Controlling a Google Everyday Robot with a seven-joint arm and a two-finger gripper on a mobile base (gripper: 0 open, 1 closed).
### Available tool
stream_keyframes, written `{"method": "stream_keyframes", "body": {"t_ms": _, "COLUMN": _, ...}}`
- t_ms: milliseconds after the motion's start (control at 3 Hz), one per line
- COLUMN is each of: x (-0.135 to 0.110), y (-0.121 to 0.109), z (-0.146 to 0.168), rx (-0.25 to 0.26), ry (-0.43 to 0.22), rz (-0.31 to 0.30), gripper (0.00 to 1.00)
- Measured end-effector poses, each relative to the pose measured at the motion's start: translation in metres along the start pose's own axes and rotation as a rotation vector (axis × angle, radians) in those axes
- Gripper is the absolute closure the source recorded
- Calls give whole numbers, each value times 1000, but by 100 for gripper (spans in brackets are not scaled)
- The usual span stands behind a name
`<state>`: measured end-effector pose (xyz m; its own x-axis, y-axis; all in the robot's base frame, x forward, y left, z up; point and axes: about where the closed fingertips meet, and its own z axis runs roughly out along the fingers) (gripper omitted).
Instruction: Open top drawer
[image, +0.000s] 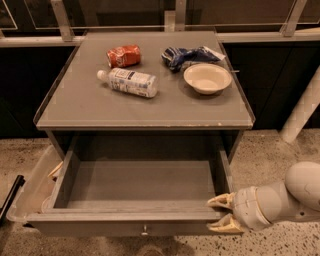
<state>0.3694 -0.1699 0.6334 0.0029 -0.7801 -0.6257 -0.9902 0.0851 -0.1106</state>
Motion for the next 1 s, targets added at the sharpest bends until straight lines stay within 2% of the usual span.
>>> {"method": "stream_keyframes", "body": {"t_ms": 1000, "x": 0, "y": 0, "z": 0, "rx": 0, "ry": 0, "rz": 0, "gripper": 12}}
